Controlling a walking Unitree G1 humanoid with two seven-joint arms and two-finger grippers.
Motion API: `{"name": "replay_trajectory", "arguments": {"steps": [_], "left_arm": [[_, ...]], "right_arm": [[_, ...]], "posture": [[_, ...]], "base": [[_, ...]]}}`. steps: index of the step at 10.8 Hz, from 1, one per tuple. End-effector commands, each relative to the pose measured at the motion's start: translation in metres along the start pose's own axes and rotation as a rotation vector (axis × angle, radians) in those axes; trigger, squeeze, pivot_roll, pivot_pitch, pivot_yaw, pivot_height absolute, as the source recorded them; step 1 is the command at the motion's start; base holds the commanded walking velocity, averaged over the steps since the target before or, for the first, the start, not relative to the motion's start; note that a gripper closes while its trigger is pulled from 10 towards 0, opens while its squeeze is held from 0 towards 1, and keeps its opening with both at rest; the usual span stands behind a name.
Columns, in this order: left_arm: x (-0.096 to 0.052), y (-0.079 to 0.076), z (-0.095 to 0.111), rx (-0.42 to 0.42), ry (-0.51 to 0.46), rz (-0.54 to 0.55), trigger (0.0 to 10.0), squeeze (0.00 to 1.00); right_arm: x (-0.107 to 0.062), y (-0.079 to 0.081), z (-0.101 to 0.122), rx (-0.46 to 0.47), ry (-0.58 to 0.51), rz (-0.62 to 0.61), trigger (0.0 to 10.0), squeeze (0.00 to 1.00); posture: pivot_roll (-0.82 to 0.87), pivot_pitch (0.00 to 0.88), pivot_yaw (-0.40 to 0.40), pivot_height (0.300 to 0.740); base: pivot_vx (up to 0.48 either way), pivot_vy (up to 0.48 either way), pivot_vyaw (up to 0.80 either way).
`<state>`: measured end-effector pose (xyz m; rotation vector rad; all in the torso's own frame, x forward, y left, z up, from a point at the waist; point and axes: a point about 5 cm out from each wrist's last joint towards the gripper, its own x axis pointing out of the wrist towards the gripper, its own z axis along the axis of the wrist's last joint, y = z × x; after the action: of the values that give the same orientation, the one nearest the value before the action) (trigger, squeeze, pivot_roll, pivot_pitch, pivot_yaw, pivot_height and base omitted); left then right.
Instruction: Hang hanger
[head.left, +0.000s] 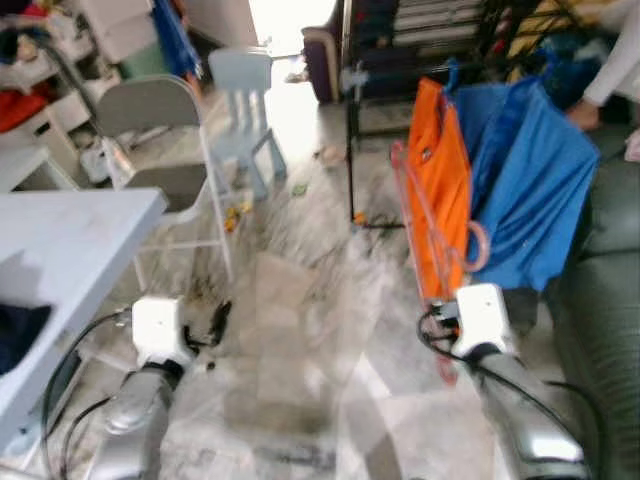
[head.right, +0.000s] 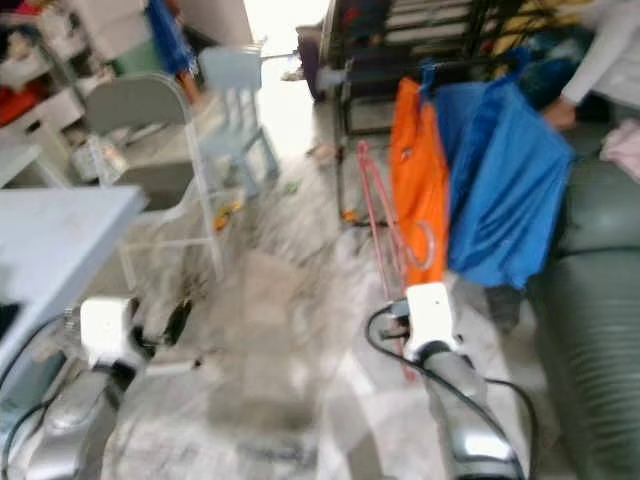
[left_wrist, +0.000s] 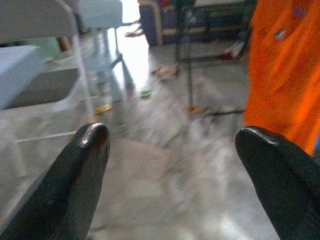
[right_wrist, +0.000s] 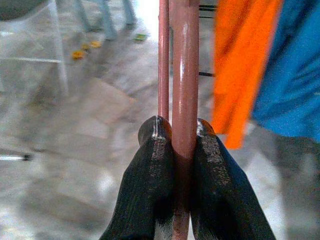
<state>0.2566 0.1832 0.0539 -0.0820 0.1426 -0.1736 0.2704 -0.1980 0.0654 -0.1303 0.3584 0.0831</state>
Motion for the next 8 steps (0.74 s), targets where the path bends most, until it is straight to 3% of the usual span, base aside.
{"name": "replay_trajectory", "arguments": {"steps": [1, 4, 8], "left_arm": [[-0.004, 0.011, 0.002, 0.026, 0.011, 0.025, 9.8, 0.00], [0.001, 0.006, 0.005, 0.016, 0.019, -0.006, 10.0, 0.00], [0.005, -0.006, 0.009, 0.011, 0.022, -0.053, 10.0, 0.00]], "right_arm": [[0.001, 0.005, 0.007, 0.023, -0.018, -0.003, 10.0, 0.00], [0.003, -0.003, -0.004, 0.073, 0.089, -0.089, 10.0, 0.00], [0.002, -0.005, -0.008, 0.074, 0.144, -0.113, 10.0, 0.00]], "posture": [[-0.16, 0.000, 0.134, 0.740], [-0.16, 0.000, 0.139, 0.740], [-0.16, 0.000, 0.141, 0.740]], "base": [[0.401, 0.262, 0.00], [0.441, 0.000, 0.00], [0.442, 0.000, 0.00]]}}
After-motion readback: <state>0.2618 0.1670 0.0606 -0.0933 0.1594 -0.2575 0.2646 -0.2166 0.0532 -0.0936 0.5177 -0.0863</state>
